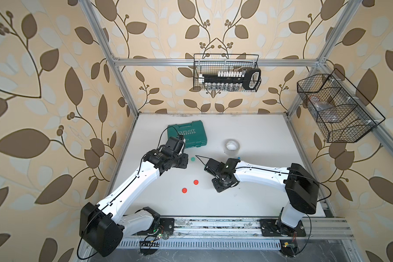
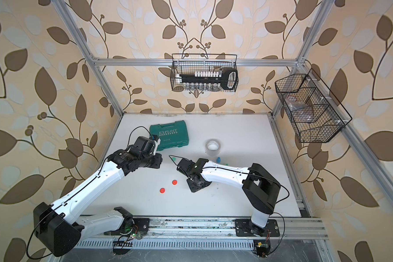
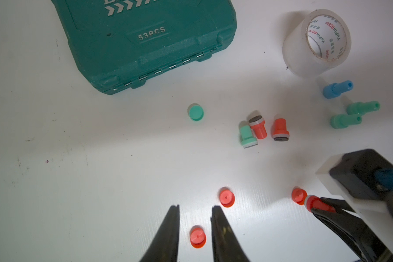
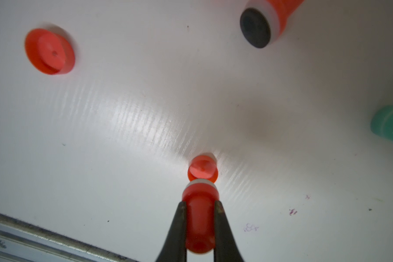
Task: Close the stamp cap
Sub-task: Close the cover of the stamp.
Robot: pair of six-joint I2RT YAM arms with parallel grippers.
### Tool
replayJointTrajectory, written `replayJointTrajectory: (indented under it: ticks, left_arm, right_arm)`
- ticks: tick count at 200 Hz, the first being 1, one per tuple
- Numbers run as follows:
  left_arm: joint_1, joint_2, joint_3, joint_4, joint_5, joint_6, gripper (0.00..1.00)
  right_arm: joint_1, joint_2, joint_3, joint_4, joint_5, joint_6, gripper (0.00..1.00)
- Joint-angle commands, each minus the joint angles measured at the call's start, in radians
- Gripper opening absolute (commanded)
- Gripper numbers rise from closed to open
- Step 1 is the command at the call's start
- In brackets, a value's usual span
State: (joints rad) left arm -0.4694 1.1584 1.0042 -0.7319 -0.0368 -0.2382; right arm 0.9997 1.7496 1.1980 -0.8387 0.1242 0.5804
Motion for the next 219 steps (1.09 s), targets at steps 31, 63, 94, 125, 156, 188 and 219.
replayJointTrajectory:
  ticks: [31, 63, 94, 125, 156, 188, 219]
  left_arm:
    - [0.009, -0.012, -0.006, 0.002, -0.012, 0.014, 0.28]
    - [0.009, -0.003, -0.003, 0.002, -0.01, 0.016, 0.28]
    - [0.009, -0.002, -0.004, 0.001, -0.014, 0.016, 0.28]
    - [0.009, 0.001, -0.003, 0.002, -0.013, 0.015, 0.28]
    - [0.009, 0.0, -0.002, 0.0, -0.016, 0.017, 0.28]
    - [0.009, 0.001, -0.003, 0.001, -0.014, 0.017, 0.28]
    - [0.009, 0.003, -0.003, 0.002, -0.011, 0.017, 0.28]
  right_arm:
    - [0.005, 0.03, 0.032, -0.01, 0.013, -0.008, 0.0]
    - [0.004, 0.037, 0.031, -0.011, 0.02, -0.016, 0.0]
    - [0.005, 0.046, 0.03, -0.008, 0.029, -0.018, 0.0]
    - [0.004, 0.06, 0.037, -0.008, 0.028, -0.024, 0.0]
    - [0.004, 0.064, 0.035, -0.004, 0.025, -0.025, 0.0]
    - [0.005, 0.072, 0.03, 0.006, 0.017, -0.026, 0.0]
    - [0.007, 0.076, 0.029, 0.014, 0.011, -0.028, 0.0]
